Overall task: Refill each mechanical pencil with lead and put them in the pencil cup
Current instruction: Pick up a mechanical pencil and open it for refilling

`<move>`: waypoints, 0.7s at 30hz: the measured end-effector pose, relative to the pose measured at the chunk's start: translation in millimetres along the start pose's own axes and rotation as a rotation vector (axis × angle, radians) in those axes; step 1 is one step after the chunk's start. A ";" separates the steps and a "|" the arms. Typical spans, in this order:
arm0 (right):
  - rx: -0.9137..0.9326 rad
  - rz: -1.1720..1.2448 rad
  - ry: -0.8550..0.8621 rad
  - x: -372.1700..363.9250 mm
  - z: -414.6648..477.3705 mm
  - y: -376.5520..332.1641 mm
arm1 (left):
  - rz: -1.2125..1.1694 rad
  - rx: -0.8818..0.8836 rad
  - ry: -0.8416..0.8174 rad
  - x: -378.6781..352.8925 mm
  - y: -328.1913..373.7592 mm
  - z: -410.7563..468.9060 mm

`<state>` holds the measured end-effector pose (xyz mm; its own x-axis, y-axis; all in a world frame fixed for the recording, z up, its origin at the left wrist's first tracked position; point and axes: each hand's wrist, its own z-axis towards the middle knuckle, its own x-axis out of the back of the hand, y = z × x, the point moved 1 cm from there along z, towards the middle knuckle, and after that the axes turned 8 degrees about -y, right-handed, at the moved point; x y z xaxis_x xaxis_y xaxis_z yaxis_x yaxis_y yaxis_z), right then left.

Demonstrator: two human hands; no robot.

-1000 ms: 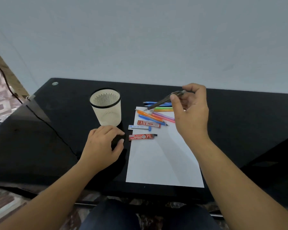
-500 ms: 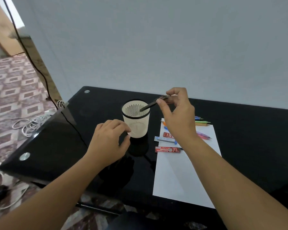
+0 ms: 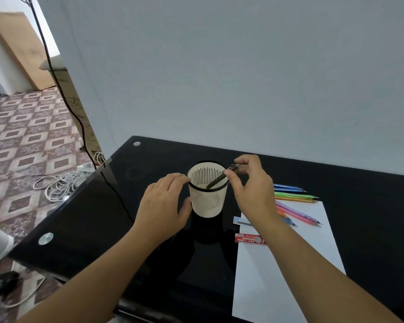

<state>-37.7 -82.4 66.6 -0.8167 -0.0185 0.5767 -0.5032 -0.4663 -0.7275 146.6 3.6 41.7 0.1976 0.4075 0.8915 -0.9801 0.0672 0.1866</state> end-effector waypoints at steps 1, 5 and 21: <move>-0.005 -0.009 0.001 -2.1 0.7 2.0 | -0.008 -0.006 0.009 -0.2 -0.3 0.7; 0.007 -0.059 -0.005 -7.4 2.1 4.7 | -0.025 -0.021 0.054 -2.4 -2.2 2.0; -0.023 -0.035 0.000 17.1 -13.8 11.2 | -0.056 -0.004 0.185 -9.0 17.2 -1.0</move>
<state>-61.2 -75.8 63.2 -0.7986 -0.0030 0.6018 -0.5375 -0.4463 -0.7155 128.0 2.0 36.5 0.2459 0.5636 0.7886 -0.9678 0.0984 0.2315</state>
